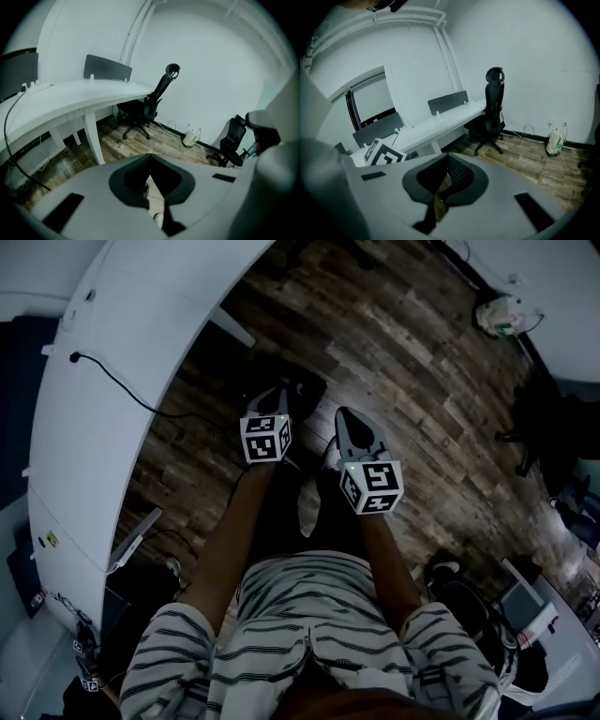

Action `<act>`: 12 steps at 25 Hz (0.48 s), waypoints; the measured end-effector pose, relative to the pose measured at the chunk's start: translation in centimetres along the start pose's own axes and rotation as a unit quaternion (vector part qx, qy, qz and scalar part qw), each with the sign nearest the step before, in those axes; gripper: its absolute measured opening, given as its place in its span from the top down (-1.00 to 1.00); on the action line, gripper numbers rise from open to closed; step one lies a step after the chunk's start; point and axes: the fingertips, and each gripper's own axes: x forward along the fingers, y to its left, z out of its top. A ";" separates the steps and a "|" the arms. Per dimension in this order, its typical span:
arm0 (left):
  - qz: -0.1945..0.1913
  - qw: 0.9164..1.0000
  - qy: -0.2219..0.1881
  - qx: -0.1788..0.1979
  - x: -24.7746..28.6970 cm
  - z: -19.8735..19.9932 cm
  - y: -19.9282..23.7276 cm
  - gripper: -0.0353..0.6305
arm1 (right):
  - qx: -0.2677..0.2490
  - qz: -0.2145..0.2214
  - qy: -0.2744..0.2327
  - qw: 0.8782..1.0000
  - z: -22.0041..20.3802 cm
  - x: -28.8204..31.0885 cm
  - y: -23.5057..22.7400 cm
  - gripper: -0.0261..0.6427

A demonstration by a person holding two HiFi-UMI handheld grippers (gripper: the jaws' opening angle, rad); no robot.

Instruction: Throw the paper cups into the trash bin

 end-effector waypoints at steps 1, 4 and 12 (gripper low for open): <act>-0.002 1.000 -0.007 0.003 -0.7 0.6 -0.3 0.82 | 0.000 0.001 -0.004 1.000 0.5 -0.2 0.2 0.88; -0.006 0.999 -0.034 0.010 -2.9 2.6 -0.9 0.82 | -0.004 0.005 -0.019 1.000 2.2 -0.5 0.9 0.88; -0.020 0.995 -0.091 0.024 -7.8 7.9 -3.9 0.82 | -0.026 0.015 -0.040 0.999 6.0 -2.2 2.1 0.88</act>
